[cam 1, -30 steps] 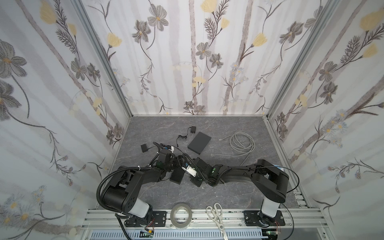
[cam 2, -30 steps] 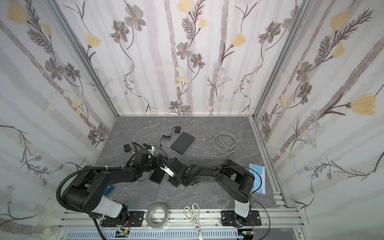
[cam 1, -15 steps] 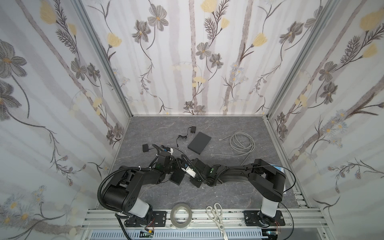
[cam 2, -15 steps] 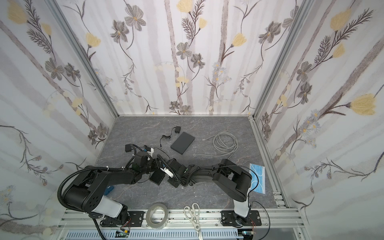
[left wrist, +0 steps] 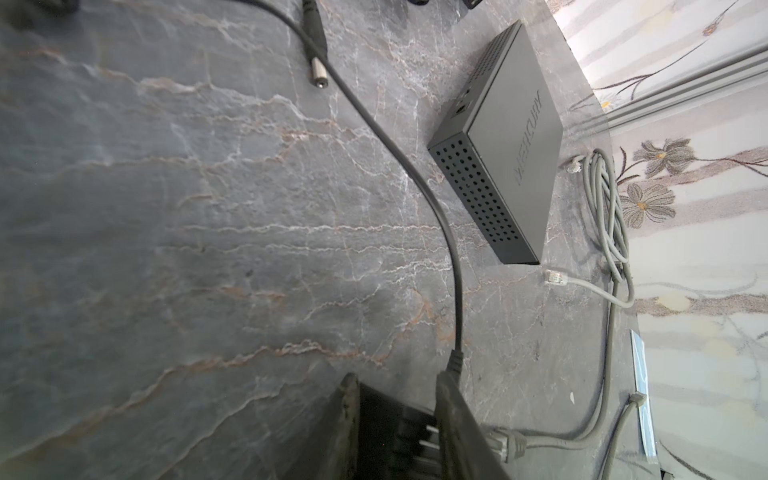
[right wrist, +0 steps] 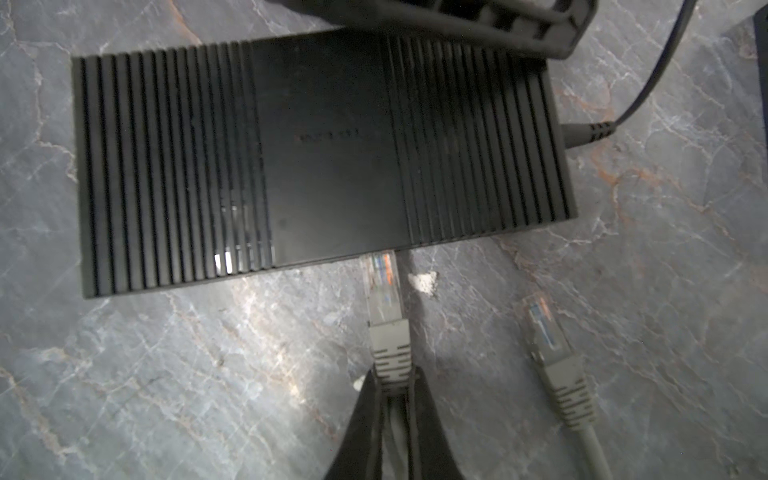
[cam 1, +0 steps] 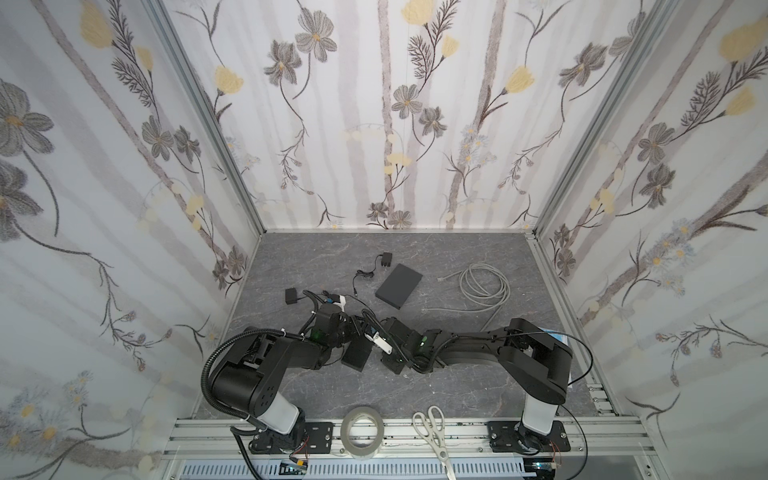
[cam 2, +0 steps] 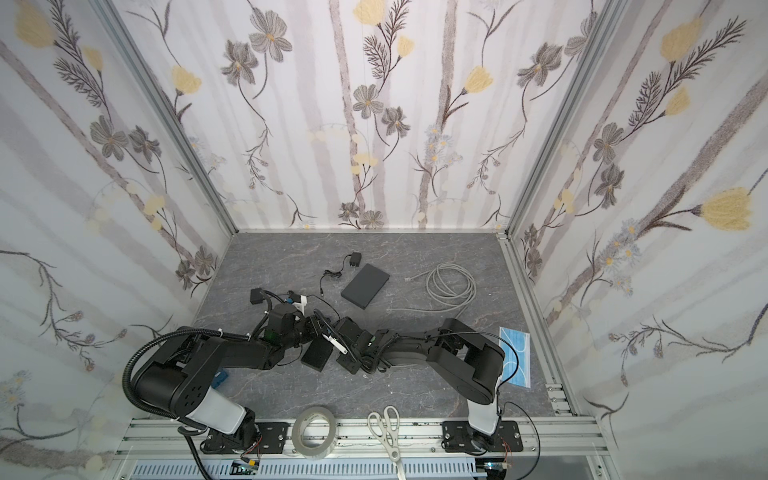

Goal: Insert the plug into the switch port
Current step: 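Push the ethernet plug into the switch port with the right gripper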

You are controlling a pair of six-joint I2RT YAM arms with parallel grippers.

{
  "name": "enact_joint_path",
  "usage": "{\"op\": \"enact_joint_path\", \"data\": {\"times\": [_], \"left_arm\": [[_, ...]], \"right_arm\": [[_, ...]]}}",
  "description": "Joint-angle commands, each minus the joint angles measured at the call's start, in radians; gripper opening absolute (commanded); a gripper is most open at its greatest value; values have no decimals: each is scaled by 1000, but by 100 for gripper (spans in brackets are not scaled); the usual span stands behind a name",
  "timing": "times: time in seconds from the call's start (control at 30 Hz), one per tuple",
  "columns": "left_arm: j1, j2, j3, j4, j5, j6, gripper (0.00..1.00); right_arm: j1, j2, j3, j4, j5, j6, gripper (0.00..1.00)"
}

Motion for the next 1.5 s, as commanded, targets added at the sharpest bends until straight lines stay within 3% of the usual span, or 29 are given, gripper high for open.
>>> {"op": "enact_joint_path", "data": {"times": [0.0, 0.77, 1.47], "left_arm": [[-6, 22, -17, -332, 51, -1, 31], [-6, 29, -7, -336, 51, 1, 31], [-6, 36, -11, -326, 58, -4, 31]], "right_arm": [[-2, -16, 13, 82, 43, 15, 0], [4, -42, -30, 183, -93, 3, 0], [1, 29, 81, 112, -10, -11, 0]]}}
